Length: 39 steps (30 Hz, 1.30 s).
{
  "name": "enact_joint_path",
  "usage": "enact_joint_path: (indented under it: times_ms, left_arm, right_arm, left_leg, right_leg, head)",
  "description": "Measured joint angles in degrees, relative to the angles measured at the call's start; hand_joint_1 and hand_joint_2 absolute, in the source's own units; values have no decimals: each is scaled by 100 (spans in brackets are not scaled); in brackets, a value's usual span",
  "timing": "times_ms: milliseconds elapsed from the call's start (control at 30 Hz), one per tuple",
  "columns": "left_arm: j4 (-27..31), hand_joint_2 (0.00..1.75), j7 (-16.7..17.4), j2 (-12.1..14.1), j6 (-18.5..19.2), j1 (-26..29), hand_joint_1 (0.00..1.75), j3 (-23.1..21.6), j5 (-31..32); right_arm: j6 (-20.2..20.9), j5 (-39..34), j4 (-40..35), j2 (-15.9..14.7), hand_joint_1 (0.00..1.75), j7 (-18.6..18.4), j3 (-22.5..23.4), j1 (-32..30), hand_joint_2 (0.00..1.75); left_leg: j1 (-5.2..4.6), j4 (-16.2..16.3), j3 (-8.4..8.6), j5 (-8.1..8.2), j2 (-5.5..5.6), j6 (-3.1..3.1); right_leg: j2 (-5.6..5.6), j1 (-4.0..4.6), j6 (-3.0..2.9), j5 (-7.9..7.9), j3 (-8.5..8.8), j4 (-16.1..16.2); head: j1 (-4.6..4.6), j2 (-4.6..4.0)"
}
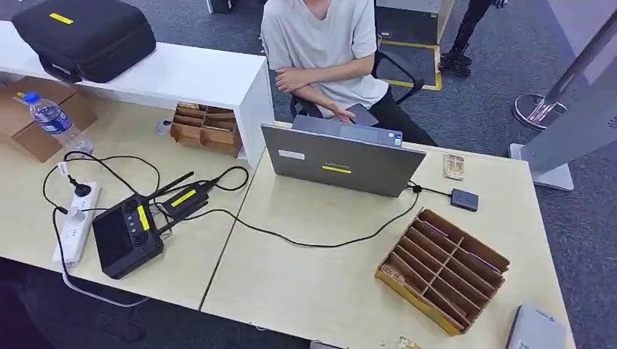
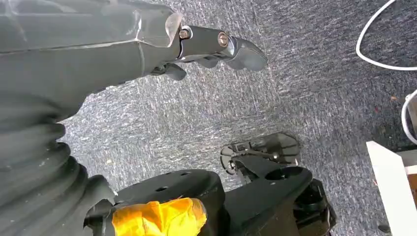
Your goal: Pass the card to the sensor for recognition and then transmit it.
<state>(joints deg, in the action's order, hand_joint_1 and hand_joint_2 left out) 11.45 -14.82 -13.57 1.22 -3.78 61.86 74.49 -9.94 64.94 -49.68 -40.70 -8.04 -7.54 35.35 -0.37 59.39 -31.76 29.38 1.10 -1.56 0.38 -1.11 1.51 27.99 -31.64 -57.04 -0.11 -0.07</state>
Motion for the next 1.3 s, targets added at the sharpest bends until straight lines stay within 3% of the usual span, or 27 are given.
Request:
enact_joint_path:
  times_ms: [633,800,900,933,1033,1100,1200,1300]
  left_arm:
    - [0,175,35,0,50,-1,0,9,-26]
    - [0,175,118,-2,42,-2,0,46,-44]
    - [0,175,183,-2,-70,-8,0,83,-94]
    - [0,175,230,-4,-103,-9,0,96,-94]
    - [0,175,289,-13,-188,30,0,109,-72]
    - [0,175,315,-11,-208,55,0,138,-46]
    - [0,175,315,-11,-229,44,0,140,-24]
    - [0,175,315,-13,-232,38,0,140,-11]
  right_arm:
    - [22,24,15,-17,0,-24,17,-15,175]
    - [-139,-285,90,-335,0,-116,376,-604,175]
    - [-28,-666,118,-607,0,-500,975,-1522,175]
    - [-77,-803,182,-667,0,-452,1339,-2033,175]
    - [-494,-658,549,-655,0,541,2942,-3406,175]
    - [-478,-380,678,-553,0,666,3751,-3878,175]
    - [19,427,547,-333,0,723,4752,-4220,175]
    - [253,721,374,-145,0,771,5439,-4370,175]
  left_leg:
    - [0,0,1,0,0,0]
    - [0,2,-2,0,58,-1]
    - [2,5,6,3,92,-5]
    - [5,3,7,9,128,-14]
    - [-4,-2,-6,15,206,-20]
    - [-12,-14,-1,23,172,-14]
    - [-14,-16,21,43,93,-9]
    - [-17,-16,39,45,58,-6]
  right_leg:
    - [0,0,0,0,-2,0]
    - [-48,1,8,10,7,6]
    - [-84,3,24,28,9,24]
    - [-119,6,31,42,35,28]
    - [-200,-5,40,69,66,29]
    - [-164,-15,36,72,55,25]
    - [-85,-17,35,72,49,23]
    - [-48,-19,34,71,46,18]
  head:
    - [-2,0]
    - [-2,0]
    - [-7,0]
    - [0,0]
    - [0,0]
    - [-2,0]
    - [0,0]
    - [-2,0]
